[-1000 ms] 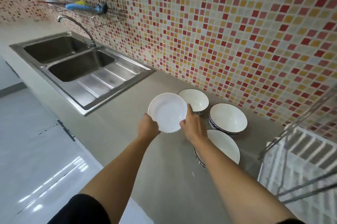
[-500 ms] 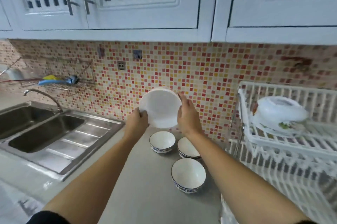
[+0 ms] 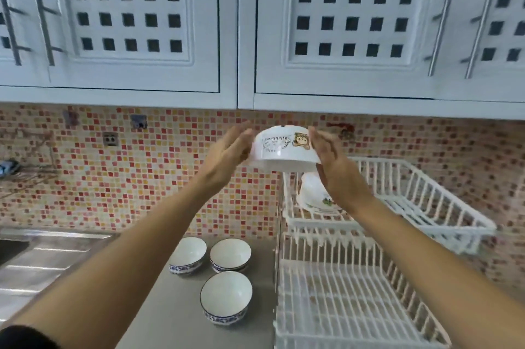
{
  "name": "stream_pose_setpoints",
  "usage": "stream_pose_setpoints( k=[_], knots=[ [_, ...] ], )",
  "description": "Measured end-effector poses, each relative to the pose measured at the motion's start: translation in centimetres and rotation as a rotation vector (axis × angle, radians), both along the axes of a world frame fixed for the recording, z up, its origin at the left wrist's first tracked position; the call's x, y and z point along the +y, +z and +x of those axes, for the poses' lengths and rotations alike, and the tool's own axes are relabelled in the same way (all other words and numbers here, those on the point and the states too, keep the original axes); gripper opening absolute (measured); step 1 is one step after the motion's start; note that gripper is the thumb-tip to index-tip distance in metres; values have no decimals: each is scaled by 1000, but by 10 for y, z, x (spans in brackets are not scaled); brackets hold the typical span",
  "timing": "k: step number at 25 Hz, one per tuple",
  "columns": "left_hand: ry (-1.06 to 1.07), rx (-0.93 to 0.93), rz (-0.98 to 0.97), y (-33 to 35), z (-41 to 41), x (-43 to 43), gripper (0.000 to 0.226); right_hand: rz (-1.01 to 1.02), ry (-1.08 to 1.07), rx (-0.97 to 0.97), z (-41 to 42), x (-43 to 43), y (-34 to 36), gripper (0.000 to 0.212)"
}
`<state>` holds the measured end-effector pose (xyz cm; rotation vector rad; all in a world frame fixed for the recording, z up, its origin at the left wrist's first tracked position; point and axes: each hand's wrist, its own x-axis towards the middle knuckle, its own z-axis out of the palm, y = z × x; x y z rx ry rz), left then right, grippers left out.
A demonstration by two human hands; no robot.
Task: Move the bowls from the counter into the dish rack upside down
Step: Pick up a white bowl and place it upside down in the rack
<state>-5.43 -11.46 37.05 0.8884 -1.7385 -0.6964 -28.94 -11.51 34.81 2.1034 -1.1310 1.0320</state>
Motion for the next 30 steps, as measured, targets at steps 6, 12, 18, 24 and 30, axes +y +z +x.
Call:
stream_pose_setpoints(
  k=[6, 12, 18, 24, 30],
  knots=[
    [-71, -449, -32, 13, -88, -8, 78, 135, -156, -71, -77, 1, -10, 73],
    [-177, -393, 70, -12, -119, -27, 66, 382, -5, 0, -126, -1, -20, 77],
    [-9, -564, -222, -40, -132, -47, 82, 619, 129, -157, -141, -19, -29, 103],
    [7, -755, -249, -62, -137, -55, 79, 740, 116, -192, -137, -31, -40, 113],
    [10, -770, -228, -72, -144, -55, 79, 788, 111, -172, -135, -37, -49, 114]
  ],
)
